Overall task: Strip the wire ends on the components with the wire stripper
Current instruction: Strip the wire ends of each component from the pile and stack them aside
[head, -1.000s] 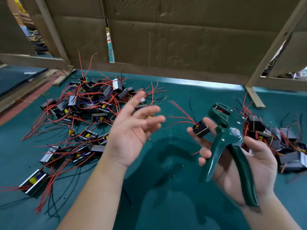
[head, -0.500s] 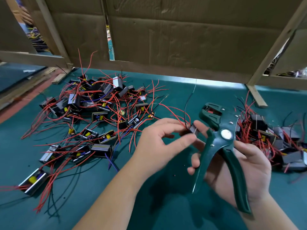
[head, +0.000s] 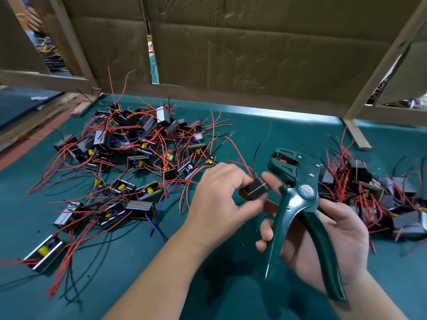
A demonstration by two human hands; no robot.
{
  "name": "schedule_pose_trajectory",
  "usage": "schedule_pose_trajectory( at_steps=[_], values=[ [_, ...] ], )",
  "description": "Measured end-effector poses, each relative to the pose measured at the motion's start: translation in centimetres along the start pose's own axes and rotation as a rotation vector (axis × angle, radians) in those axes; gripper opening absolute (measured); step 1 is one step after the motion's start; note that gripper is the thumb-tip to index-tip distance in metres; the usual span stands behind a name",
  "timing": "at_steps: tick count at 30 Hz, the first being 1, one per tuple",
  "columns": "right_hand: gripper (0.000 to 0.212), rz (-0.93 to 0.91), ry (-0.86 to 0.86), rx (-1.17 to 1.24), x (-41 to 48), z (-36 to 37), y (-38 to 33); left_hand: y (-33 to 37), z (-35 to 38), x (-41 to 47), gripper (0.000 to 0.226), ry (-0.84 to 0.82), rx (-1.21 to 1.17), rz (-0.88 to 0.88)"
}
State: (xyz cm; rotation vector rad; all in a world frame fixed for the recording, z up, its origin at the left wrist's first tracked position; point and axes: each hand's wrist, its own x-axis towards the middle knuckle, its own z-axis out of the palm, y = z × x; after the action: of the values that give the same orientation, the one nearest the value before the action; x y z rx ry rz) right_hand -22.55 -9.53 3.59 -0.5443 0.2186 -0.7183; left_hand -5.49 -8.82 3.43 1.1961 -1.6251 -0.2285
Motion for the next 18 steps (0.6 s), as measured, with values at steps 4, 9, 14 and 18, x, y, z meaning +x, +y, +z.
schedule_pose_trajectory(
  at_steps=[4, 9, 14, 18],
  values=[
    [0.072, 0.004, -0.012, 0.008, 0.1, 0.2, 0.1, -0.5, -0.9, 0.1, 0.019, -0.145, -0.008, -0.074],
    [0.075, 0.017, -0.054, 0.054, 0.3, 0.7, 0.3, -0.1, -1.0, 0.4, 0.026, -0.017, -0.439, -0.389],
    [0.077, 0.068, 0.09, -0.144, 0.0, 0.5, 1.4, 0.0, -0.8, 0.4, 0.013, 0.063, -0.675, -0.452],
    [0.077, 0.059, 0.118, -0.197, 0.0, 0.8, 1.2, -0.3, -0.8, 0.6, 0.018, 0.121, -0.693, -0.474]
  ],
)
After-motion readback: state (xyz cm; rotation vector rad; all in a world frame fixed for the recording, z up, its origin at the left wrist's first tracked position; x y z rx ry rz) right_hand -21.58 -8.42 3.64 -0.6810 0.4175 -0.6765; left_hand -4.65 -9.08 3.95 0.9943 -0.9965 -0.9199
